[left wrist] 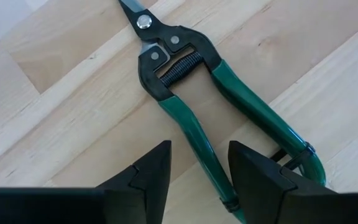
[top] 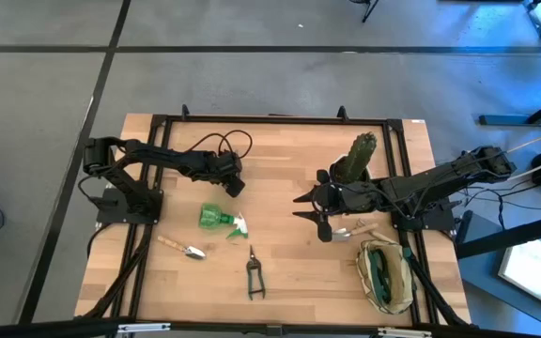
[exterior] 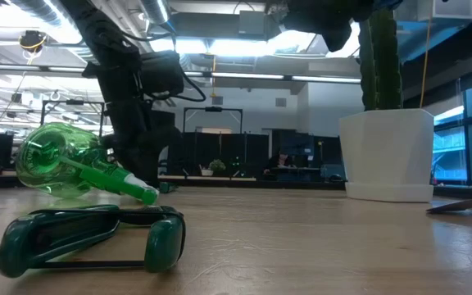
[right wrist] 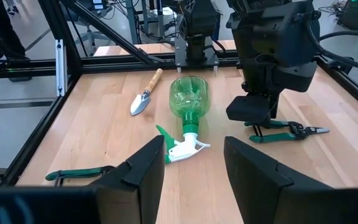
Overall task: Pick & Place Garden tools in Gardening bag
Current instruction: Put the top grafting pruner into the side pocket of the white bag
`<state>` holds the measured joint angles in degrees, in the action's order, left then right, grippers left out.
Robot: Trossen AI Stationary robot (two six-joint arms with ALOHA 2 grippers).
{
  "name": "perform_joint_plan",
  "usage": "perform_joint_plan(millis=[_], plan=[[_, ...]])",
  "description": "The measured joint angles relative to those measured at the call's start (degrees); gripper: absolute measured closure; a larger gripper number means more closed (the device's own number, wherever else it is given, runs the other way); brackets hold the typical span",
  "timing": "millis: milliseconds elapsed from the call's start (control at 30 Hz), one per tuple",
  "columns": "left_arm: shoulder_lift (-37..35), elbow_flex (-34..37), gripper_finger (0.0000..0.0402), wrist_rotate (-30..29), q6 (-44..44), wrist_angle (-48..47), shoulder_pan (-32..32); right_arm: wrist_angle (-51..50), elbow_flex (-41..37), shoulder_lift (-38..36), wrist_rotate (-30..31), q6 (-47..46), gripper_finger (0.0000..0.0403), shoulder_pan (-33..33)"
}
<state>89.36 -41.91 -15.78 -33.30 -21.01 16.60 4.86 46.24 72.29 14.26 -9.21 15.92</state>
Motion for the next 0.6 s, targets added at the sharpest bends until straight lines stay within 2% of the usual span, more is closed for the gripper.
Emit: perform_joint_plan(millis=[300, 433, 600], plan=[[0.0, 0.0, 0.0249, 0.0, 0.0, -0.5, 0.0, 0.0, 0.0, 0.0, 0.0, 0.0, 0.0235, 0.0], [0.1, 0.0, 0.0265, 0.0, 0.0, -0.6, 0.0, -0.5, 0.0, 0.0, 0.0, -0.7, 0.0235, 0.0], [3.6, -0.4, 0.0289, 1.1, 0.1, 0.2, 0.0, -0.6, 0.0, 0.0, 0.0, -0.7, 0.0235, 0.0]])
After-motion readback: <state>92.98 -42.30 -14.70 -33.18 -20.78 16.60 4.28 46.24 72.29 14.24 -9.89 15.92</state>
